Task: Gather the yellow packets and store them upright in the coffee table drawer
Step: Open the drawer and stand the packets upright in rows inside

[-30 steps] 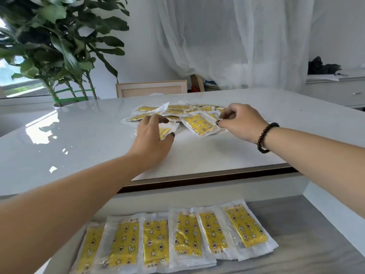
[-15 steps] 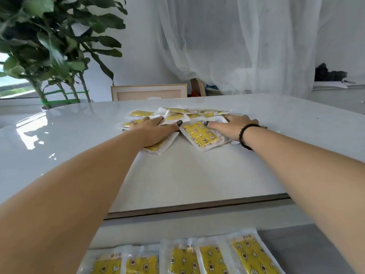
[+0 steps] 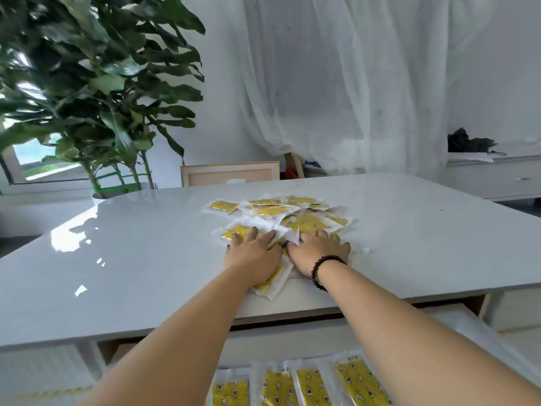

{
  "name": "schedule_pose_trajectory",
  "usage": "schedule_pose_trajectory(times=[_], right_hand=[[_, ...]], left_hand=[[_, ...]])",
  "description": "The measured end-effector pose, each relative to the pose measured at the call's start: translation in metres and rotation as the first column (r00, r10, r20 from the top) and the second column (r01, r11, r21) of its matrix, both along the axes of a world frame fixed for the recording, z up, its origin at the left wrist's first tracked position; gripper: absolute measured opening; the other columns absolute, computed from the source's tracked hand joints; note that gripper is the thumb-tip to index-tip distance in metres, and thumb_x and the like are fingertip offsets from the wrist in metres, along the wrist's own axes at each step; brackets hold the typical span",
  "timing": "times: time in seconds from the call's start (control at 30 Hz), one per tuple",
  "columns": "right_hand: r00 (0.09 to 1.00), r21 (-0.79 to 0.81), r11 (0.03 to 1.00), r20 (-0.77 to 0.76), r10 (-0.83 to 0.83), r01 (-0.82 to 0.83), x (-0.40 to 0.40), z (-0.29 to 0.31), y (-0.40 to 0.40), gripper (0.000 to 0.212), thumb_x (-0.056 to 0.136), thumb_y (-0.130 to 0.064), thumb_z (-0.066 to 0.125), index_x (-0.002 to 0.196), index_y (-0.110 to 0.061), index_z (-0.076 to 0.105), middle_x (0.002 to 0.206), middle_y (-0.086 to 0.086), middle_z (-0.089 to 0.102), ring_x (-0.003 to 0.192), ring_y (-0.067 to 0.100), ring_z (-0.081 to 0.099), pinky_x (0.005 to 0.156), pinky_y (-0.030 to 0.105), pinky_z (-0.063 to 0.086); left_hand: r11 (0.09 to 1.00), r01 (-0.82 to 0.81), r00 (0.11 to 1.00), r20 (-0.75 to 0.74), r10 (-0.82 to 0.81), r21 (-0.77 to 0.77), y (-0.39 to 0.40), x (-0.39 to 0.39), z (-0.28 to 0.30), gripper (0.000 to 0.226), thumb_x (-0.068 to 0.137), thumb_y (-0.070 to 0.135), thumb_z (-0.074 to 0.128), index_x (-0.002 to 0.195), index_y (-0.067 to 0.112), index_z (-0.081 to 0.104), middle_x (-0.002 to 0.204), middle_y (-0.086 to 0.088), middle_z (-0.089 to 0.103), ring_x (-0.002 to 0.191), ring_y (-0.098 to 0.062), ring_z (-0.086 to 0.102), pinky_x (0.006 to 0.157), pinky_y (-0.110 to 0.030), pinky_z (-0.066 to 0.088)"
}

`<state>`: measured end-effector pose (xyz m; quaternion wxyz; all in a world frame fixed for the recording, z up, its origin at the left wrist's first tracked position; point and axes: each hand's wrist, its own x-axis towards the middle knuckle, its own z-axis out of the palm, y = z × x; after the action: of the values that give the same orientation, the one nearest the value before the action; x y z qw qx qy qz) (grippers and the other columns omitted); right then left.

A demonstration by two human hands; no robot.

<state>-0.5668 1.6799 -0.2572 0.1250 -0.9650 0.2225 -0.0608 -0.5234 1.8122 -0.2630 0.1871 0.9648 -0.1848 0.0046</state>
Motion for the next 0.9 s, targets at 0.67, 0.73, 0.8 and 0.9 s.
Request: schedule_pose_trajectory(times=[0.67, 0.73, 0.8, 0.9], right_hand=[[0.96, 0.111, 0.982, 0.254, 0.118, -0.15, -0.089, 0.011, 0.008, 0.062, 0.082, -0.067, 0.045, 0.126, -0.025, 0.053, 0.137, -0.003, 0.048, 0.131, 0.019, 0.036, 0.11, 0.04, 0.03], [0.971, 0.057, 0.973, 0.093, 0.22, -0.226, -0.103, 0.009, 0.005, 0.078, 0.075, -0.073, 0.046, 0.138, -0.026, 0.041, 0.148, -0.004, 0.033, 0.14, 0.019, 0.024, 0.113, 0.043, 0.025], [0.955, 0.041, 0.954, 0.0, 0.298, -0.298, -0.114, 0.01, 0.001, 0.089, 0.068, -0.074, 0.049, 0.143, -0.029, 0.032, 0.153, -0.004, 0.023, 0.142, 0.02, 0.017, 0.115, 0.043, 0.024], [0.933, -0.005, 0.943, -0.148, 0.329, -0.333, -0.131, 0.02, -0.002, 0.084, 0.076, -0.053, 0.063, 0.146, -0.027, 0.025, 0.154, -0.003, 0.019, 0.142, 0.022, 0.015, 0.111, 0.041, 0.031]], left_hand=[[0.976, 0.002, 0.979, 0.197, 0.042, -0.217, 0.048, -0.08, 0.014, 0.061, 0.085, 0.053, 0.055, 0.139, 0.029, 0.039, 0.142, 0.005, 0.036, 0.133, -0.018, 0.035, 0.105, -0.034, 0.035], [0.999, 0.001, 0.998, 0.069, 0.001, -0.038, 0.053, -0.09, 0.016, 0.076, 0.082, 0.063, 0.052, 0.146, 0.031, 0.028, 0.149, 0.003, 0.032, 0.137, -0.023, 0.033, 0.108, -0.038, 0.033], [0.996, 0.012, 1.0, -0.013, -0.011, 0.086, 0.056, -0.097, 0.019, 0.08, 0.082, 0.069, 0.048, 0.148, 0.031, 0.026, 0.152, 0.001, 0.032, 0.139, -0.026, 0.032, 0.11, -0.041, 0.029], [0.979, 0.043, 0.998, -0.049, -0.034, 0.199, 0.06, -0.105, 0.024, 0.081, 0.08, 0.074, 0.045, 0.147, 0.031, 0.031, 0.149, 0.0, 0.035, 0.137, -0.028, 0.033, 0.108, -0.043, 0.032]])
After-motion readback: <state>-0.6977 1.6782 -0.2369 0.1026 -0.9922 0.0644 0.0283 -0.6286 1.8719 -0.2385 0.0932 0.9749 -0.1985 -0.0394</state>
